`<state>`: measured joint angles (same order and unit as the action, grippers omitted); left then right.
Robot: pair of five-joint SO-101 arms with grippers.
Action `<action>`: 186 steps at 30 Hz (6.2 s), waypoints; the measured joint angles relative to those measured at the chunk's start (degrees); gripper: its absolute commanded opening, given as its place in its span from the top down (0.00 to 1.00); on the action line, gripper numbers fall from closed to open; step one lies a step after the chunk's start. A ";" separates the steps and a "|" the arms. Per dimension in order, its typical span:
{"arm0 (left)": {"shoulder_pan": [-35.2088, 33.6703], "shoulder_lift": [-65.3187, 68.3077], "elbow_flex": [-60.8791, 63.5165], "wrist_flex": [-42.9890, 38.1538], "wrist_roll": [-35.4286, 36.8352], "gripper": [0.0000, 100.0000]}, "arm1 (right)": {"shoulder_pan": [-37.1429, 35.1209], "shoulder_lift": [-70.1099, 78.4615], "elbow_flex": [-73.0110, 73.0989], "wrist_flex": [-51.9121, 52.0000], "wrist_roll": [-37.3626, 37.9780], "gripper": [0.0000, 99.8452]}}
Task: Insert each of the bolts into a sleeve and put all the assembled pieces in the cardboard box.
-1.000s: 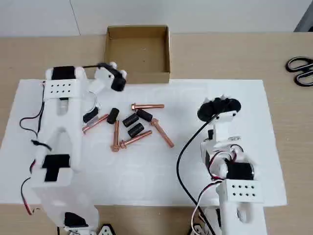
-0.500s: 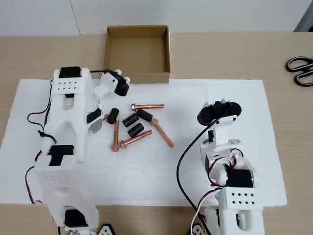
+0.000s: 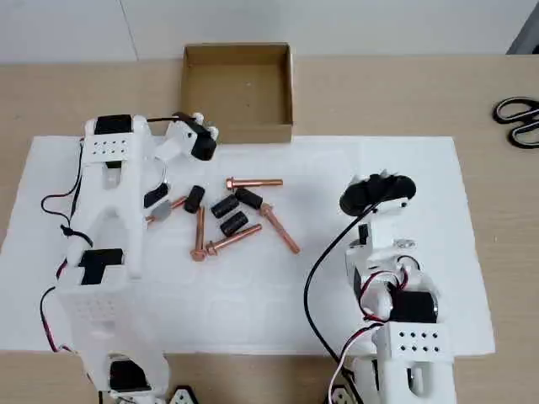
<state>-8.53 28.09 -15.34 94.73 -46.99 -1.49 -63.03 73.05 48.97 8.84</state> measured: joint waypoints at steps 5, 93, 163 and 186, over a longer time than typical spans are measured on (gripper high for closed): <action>0.00 1.67 0.00 -0.70 -0.53 0.90 | 0.09 0.00 0.00 0.00 0.00 0.99; -1.23 -0.97 -7.38 4.57 -28.31 0.86 | 0.09 0.00 0.00 0.00 0.00 0.99; -0.53 -10.02 12.40 4.57 128.44 0.86 | 0.09 -0.18 5.98 -5.63 0.00 0.99; -0.88 -10.02 18.37 -5.10 128.79 0.86 | 0.09 -0.18 5.98 -5.63 0.00 0.99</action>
<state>-9.41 18.07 3.03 89.63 81.80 -1.41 -63.21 79.03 43.34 8.84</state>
